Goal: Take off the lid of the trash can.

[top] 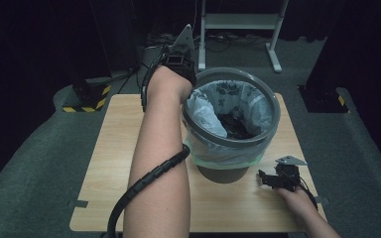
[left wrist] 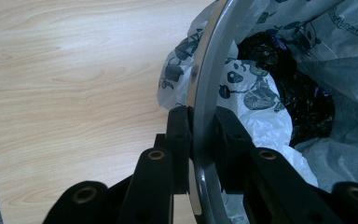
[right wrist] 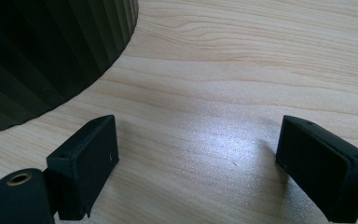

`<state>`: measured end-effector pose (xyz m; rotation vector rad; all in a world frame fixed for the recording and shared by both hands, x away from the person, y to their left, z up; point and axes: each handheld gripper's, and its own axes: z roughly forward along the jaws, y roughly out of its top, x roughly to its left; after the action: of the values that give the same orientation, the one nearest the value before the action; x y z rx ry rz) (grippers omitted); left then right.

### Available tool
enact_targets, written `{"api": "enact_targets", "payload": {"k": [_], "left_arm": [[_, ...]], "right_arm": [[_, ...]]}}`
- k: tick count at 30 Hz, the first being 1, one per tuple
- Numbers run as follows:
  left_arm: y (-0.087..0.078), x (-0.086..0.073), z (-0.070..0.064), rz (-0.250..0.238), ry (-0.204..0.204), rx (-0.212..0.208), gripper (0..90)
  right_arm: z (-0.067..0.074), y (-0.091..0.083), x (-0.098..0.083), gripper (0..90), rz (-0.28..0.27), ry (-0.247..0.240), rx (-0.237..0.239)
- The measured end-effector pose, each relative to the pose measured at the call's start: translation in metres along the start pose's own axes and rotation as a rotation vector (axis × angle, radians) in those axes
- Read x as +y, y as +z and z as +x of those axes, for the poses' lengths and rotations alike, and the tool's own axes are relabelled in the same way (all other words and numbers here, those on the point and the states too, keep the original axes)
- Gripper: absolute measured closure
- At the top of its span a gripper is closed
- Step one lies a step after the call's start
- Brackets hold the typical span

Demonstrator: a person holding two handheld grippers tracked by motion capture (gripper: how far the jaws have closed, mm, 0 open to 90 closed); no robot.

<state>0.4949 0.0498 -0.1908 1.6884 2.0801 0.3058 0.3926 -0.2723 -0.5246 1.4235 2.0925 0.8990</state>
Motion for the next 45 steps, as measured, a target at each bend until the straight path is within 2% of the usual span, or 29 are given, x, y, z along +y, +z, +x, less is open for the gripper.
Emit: {"api": "enact_targets", "payload": {"k": [2, 7, 10, 11, 12, 13, 15, 19, 20, 22, 23, 24, 25, 26, 27, 32, 33, 34, 35, 36, 39, 40, 44, 45], "left_arm": [[-0.001, 0.000, 0.000, 0.016, 0.008, -0.008, 77.2], [-0.001, -0.001, 0.000, 0.005, 0.003, -0.019, 77.1], [-0.001, -0.002, 0.001, -0.005, -0.006, -0.042, 77.1], [0.000, -0.002, 0.002, -0.006, -0.011, -0.043, 77.1], [-0.001, -0.002, 0.003, 0.006, 0.003, -0.043, 77.2], [-0.001, -0.002, 0.004, -0.005, -0.007, -0.044, 77.2], [-0.003, -0.002, 0.006, 0.007, 0.004, -0.047, 77.2], [-0.005, -0.001, 0.009, 0.000, -0.002, -0.050, 77.2], [-0.006, -0.001, 0.012, -0.010, -0.011, -0.053, 77.2], [-0.008, -0.001, 0.017, 0.006, 0.005, -0.053, 77.2], [-0.008, 0.000, 0.018, -0.004, -0.005, -0.055, 77.2], [-0.009, 0.000, 0.020, -0.006, 0.007, -0.048, 77.2], [-0.010, 0.000, 0.022, -0.011, -0.013, -0.057, 77.2], [-0.010, 0.000, 0.025, -0.007, -0.003, -0.056, 77.2], [-0.010, 0.000, 0.025, -0.014, -0.021, -0.060, 77.2], [-0.011, -0.001, 0.037, -0.006, -0.026, -0.064, 77.2], [-0.011, -0.001, 0.040, -0.008, -0.015, -0.056, 77.2], [-0.011, -0.001, 0.042, -0.010, -0.033, -0.063, 77.3], [-0.011, -0.001, 0.042, -0.010, -0.033, -0.063, 77.2], [-0.012, -0.001, 0.048, -0.004, -0.023, -0.064, 77.3], [-0.013, -0.001, 0.053, -0.004, -0.034, -0.069, 77.4], [-0.014, -0.001, 0.060, -0.005, -0.030, -0.067, 77.4], [-0.016, -0.001, 0.074, -0.010, -0.052, -0.068, 77.5], [-0.016, -0.001, 0.074, -0.010, -0.052, -0.068, 77.4]], "right_arm": [[0.000, 0.000, 0.000, 12.4, 0.000, 0.000, 0.001], [0.000, 0.000, 0.000, 12.3, 0.000, 0.000, 0.000], [0.000, 0.000, 0.000, 12.4, 0.001, 0.000, 0.000], [0.000, 0.000, 0.000, 12.3, 0.001, 0.000, 0.002], [0.000, 0.000, 0.000, 12.3, 0.001, 0.000, 0.002], [0.000, 0.000, 0.000, 12.3, 0.001, -0.001, 0.001], [0.000, 0.000, 0.000, 12.3, 0.000, -0.001, 0.001], [0.000, 0.000, 0.000, 12.3, 0.000, -0.001, 0.001], [0.000, 0.000, 0.000, 12.3, 0.000, -0.001, 0.001], [0.000, 0.000, 0.000, 12.3, 0.000, -0.001, 0.001], [0.000, 0.000, 0.000, 12.3, 0.000, -0.002, 0.001], [0.000, 0.000, 0.000, 12.3, 0.000, -0.002, 0.001], [0.000, 0.000, 0.000, 12.3, 0.000, -0.001, 0.001], [0.000, 0.000, 0.000, 12.3, 0.000, -0.001, 0.001], [0.000, 0.000, 0.000, 12.3, 0.000, -0.001, 0.001], [0.000, 0.000, 0.000, 12.2, 0.000, -0.002, 0.002], [0.000, 0.000, 0.000, 12.2, 0.000, -0.002, 0.002], [0.000, 0.000, 0.000, 12.2, 0.000, -0.002, 0.003], [0.000, 0.000, 0.000, 12.2, 0.000, -0.003, 0.002], [0.000, 0.000, 0.000, 12.2, 0.001, -0.001, 0.003], [0.000, 0.000, 0.000, 12.2, 0.001, -0.002, 0.003], [0.000, 0.000, 0.000, 12.1, 0.001, -0.002, 0.002], [0.000, 0.000, 0.000, 12.1, 0.003, 0.001, 0.001], [0.000, 0.000, 0.000, 12.0, 0.003, 0.001, 0.001]]}}
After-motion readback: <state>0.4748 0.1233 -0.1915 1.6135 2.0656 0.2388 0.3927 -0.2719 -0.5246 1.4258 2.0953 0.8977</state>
